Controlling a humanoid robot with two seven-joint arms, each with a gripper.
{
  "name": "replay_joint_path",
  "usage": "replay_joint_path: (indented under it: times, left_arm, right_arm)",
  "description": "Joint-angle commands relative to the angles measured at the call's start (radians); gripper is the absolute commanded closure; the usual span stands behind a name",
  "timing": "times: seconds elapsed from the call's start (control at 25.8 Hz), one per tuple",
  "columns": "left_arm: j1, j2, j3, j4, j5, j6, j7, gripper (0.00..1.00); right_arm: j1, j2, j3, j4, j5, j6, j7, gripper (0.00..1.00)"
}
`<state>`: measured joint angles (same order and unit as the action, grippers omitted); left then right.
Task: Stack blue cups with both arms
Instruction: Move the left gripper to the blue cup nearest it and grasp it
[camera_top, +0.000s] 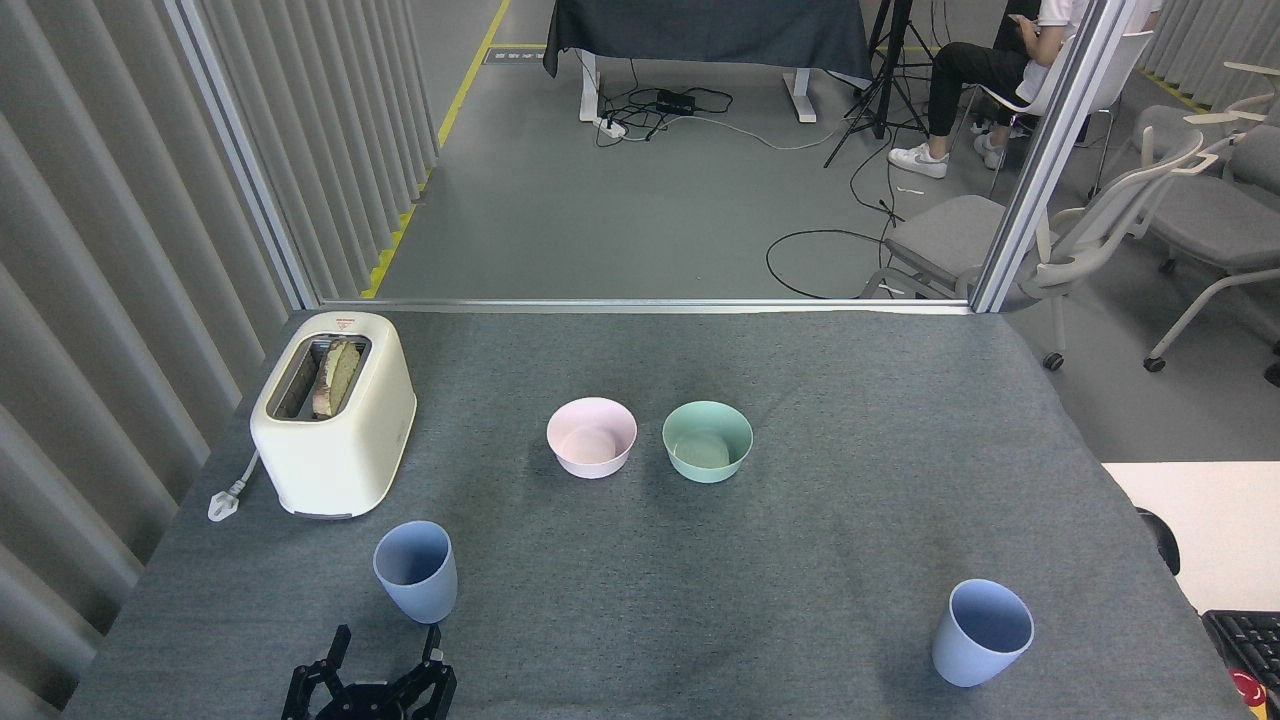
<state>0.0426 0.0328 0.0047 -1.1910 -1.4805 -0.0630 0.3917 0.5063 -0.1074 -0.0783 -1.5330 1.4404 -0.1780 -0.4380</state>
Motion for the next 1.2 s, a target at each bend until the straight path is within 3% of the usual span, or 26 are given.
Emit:
replay_joint_path:
  times: [0.0,0.77,1.16]
  left_arm:
    - [-0.047,-0.005,-0.003,0.051,0.0,0.002,-0.002,0.0]
    - [-0.119,-0.005,-0.058,0.096,-0.001,-0.008,-0.004,0.0]
    - [-0.198,0.004,-0.058,0.192,0.002,0.003,-0.004,0.0]
  right_arm:
    - [0.0,0.0,-0.001,0.002,0.0,0.0,-0.002,0.0]
    - [0.0,-0.002,0.0,0.027,0.0,0.0,-0.021,0.0]
    - [0.0,-0.002,0.002,0.039,0.0,0.0,-0.022,0.0]
